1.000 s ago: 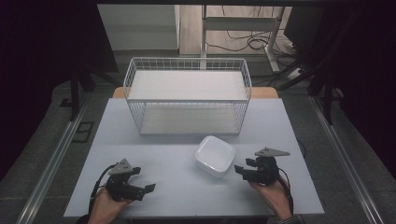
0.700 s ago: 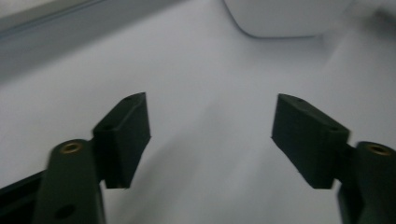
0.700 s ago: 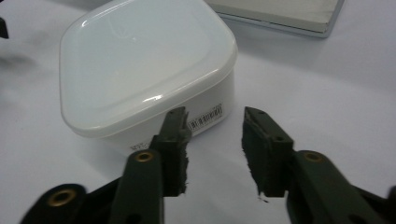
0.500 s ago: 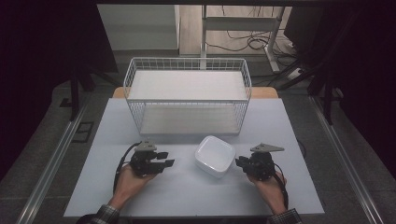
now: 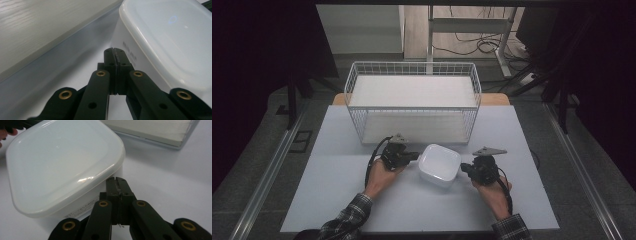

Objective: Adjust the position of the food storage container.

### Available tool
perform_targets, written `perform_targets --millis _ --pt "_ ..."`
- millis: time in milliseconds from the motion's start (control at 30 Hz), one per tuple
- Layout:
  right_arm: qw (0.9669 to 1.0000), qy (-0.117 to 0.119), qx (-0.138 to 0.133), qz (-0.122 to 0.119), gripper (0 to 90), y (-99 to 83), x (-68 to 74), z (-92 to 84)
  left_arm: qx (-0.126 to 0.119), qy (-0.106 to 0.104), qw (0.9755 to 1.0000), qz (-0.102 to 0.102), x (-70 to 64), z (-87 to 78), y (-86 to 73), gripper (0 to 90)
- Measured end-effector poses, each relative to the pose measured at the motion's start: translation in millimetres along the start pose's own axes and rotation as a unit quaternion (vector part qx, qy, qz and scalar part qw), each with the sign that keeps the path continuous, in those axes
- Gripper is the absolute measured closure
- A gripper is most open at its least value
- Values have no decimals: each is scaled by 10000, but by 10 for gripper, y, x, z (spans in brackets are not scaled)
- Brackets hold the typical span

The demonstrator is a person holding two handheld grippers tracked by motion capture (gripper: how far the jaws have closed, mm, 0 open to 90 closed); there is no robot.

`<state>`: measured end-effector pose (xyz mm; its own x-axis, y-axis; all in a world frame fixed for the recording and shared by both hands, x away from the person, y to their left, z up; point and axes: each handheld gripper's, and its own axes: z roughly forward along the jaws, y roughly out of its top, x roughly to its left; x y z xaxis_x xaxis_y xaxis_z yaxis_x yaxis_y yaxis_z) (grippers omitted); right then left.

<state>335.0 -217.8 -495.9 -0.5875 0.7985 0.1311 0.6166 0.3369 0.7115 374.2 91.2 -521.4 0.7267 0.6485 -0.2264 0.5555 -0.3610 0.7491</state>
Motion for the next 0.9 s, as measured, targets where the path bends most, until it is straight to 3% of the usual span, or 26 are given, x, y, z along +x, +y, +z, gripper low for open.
perform_targets --millis 100,200,367,433,733,867,900 --pt "9999 88 47 36 897 56 3 82 2 47 10000 -64 -25 -25 7 899" --pt "9999 53 92 -66 898 117 52 181 84 260 9996 -16 -27 -93 -17 899" --pt "9997 194 72 -103 898 189 145 291 -4 221 9991 -360 -9 -231 -156 899" --pt "9995 250 97 -136 898 199 196 312 66 259 9988 -410 -23 -282 -224 899" --pt "9983 476 116 -315 898 187 395 310 356 539 9973 -358 -180 -536 -422 899" --pt "9981 417 172 -429 897 185 438 333 271 497 9978 -344 -175 -599 -420 894" --pt "9980 442 174 -417 896 180 434 322 243 558 9976 -316 -174 -617 -414 854"
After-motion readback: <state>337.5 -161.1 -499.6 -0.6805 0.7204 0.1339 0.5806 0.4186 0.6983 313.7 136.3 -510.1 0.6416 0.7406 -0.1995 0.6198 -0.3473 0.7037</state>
